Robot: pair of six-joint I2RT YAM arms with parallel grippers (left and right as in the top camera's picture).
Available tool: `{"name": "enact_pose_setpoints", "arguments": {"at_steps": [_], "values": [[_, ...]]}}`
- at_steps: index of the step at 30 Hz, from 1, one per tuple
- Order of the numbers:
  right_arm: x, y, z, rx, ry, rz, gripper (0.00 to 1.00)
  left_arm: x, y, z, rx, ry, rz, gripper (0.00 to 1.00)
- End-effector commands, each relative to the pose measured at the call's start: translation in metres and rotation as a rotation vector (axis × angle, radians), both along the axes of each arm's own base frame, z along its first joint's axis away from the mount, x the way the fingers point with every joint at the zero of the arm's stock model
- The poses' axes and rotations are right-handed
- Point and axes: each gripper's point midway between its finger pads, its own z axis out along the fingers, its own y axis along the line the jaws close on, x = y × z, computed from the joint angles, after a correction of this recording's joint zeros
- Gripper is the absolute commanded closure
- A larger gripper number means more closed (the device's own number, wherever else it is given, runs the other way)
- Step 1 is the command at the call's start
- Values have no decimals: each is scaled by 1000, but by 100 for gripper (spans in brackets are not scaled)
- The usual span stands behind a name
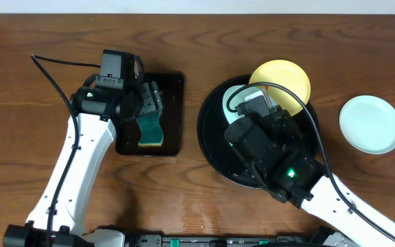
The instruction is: Clean dirty plates on tray and stack at the side
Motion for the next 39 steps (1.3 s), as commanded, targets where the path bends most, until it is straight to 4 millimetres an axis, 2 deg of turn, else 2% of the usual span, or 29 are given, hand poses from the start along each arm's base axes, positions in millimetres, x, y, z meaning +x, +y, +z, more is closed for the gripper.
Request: {"name": "enact_pose_setpoints", "arguments": {"at_steps": [1,11,14,15,17,19,21,22,25,27,29,30,33,36,39], "values": [[-2,0,9,-7,-32,-4,99,3,-2,5,-6,-11,-12,20],[-1,1,10,4,-38,-4,99,3,-2,5,-6,-11,-12,20],[-2,20,4,17,5,91,99,3,-2,5,-6,-11,-12,20],[-1,17,7,-57,4,104,99,3,-2,5,-6,-11,-12,20],[3,-7,23,-104,-90,-35,99,3,-2,5,-6,-11,-12,20],[3,6,13,-89,-35,45,99,3,-2,5,-6,-11,-12,20],[3,5,14,-131,-34,45,99,3,-2,5,-6,-11,-12,20],[4,2,17,-121,-55,18,99,3,-2,5,-6,-11,-12,20],[3,11,9,-60,-24,54,99,3,-2,5,-6,-11,-12,20],[4,6,7,4,-35,7,99,3,-2,5,-6,-11,-12,20],[6,-2,-2,180,-38,-90,99,3,-2,5,-6,-11,-12,20],[8,-2,-22,359,48,-127,99,3,-2,5,-6,-11,-12,20],[15,-10,-41,522,169,-158,99,3,-2,5,-6,-11,-12,20],[21,-23,-38,506,181,-139,99,3,-2,5,-6,-11,-12,20],[22,-27,-29,307,172,-40,99,3,-2,5,-6,-11,-12,20]]}}
